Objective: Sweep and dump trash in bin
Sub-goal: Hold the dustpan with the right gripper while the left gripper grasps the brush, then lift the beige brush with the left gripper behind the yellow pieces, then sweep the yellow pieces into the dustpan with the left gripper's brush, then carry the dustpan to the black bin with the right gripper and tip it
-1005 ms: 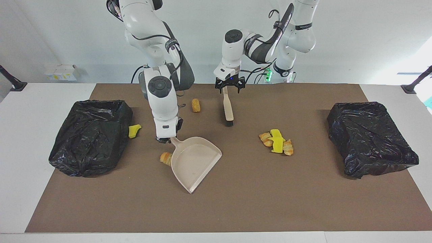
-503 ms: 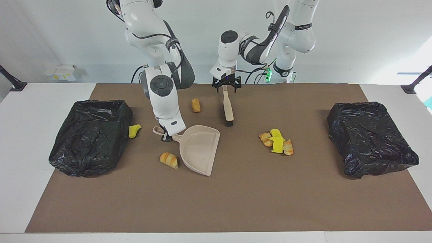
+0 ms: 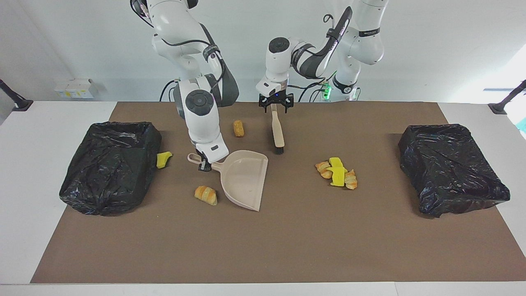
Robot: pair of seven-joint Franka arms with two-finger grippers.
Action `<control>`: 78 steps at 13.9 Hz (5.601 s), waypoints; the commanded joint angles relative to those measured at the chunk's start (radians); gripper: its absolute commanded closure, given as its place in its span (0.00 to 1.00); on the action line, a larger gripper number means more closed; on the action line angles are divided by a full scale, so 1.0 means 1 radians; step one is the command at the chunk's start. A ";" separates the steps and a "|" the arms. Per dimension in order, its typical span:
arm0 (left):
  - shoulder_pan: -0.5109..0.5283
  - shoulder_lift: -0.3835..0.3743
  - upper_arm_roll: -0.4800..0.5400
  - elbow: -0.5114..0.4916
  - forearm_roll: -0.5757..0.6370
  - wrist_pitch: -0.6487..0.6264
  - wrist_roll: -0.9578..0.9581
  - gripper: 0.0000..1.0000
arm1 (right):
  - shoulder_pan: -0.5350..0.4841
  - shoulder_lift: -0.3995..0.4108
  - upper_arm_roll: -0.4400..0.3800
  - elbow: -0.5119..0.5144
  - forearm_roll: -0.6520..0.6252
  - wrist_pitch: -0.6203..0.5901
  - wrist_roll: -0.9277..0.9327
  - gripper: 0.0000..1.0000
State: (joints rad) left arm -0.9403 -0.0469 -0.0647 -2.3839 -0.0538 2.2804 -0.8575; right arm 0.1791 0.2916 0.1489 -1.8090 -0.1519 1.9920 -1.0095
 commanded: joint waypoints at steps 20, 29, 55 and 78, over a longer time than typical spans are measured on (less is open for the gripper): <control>0.417 -0.188 0.032 0.164 0.018 -0.482 0.412 1.00 | 0.104 -0.015 0.009 -0.069 -0.006 0.160 0.020 1.00; 0.856 -0.022 0.031 0.310 0.108 -0.319 0.889 1.00 | 0.172 -0.028 0.009 -0.096 -0.011 0.134 0.081 1.00; 0.333 -0.022 0.022 0.106 -0.202 -0.148 0.457 1.00 | 0.247 0.032 0.009 -0.093 -0.041 0.191 0.192 1.00; 0.486 -0.039 0.032 0.542 0.043 -0.644 0.365 1.00 | -0.174 -0.215 0.000 0.027 -0.020 -0.154 -0.406 1.00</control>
State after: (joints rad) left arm -0.4617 -0.0916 -0.0250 -1.8736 -0.0466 1.6703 -0.4783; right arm 0.0745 0.0978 0.1418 -1.7866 -0.1793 1.8569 -1.3016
